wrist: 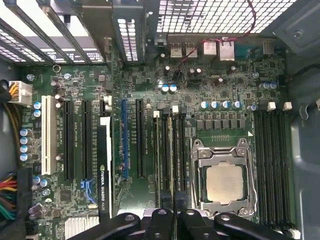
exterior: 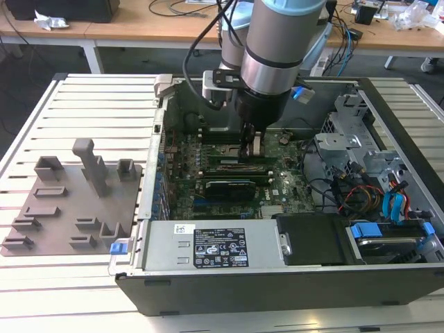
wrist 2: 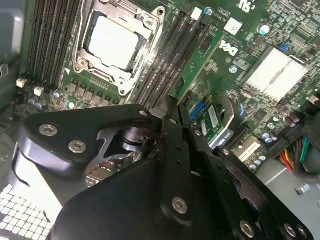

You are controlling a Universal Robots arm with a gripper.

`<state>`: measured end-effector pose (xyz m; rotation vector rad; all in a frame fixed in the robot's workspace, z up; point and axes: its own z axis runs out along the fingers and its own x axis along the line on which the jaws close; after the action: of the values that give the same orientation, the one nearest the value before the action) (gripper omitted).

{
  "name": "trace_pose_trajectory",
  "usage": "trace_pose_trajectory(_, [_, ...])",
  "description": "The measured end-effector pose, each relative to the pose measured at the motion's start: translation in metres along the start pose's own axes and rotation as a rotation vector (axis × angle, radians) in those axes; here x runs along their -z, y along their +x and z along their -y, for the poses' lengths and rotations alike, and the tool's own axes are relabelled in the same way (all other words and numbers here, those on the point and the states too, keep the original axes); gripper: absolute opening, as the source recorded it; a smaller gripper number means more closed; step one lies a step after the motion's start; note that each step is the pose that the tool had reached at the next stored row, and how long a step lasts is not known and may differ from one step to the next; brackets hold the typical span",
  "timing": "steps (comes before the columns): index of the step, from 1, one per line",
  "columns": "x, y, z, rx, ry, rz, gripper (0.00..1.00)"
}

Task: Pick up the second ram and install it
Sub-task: 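Insert the second ram into the second slot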

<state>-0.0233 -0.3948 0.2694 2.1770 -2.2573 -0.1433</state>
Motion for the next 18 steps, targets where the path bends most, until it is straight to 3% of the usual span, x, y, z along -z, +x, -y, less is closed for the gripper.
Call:
trace_pose_trajectory(3, [-0.004,-0.0079,-0.0011,-0.004,0.0003,0.0005,0.13])
trace_pose_trajectory(6, [-0.0053,-0.0081,-0.0014,-0.004,0.0004,0.0003,0.13])
trace_pose_trajectory(10, [-0.016,-0.0074,-0.0041,-0.004,0.0003,0.0001,0.13])
trace_pose_trajectory(12, [-0.0257,-0.0073,-0.0035,-0.002,0.0002,-0.0001,0.13])
trace_pose_trajectory(18, [-0.0331,-0.0068,-0.0033,0.001,-0.0001,-0.0009,0.13])
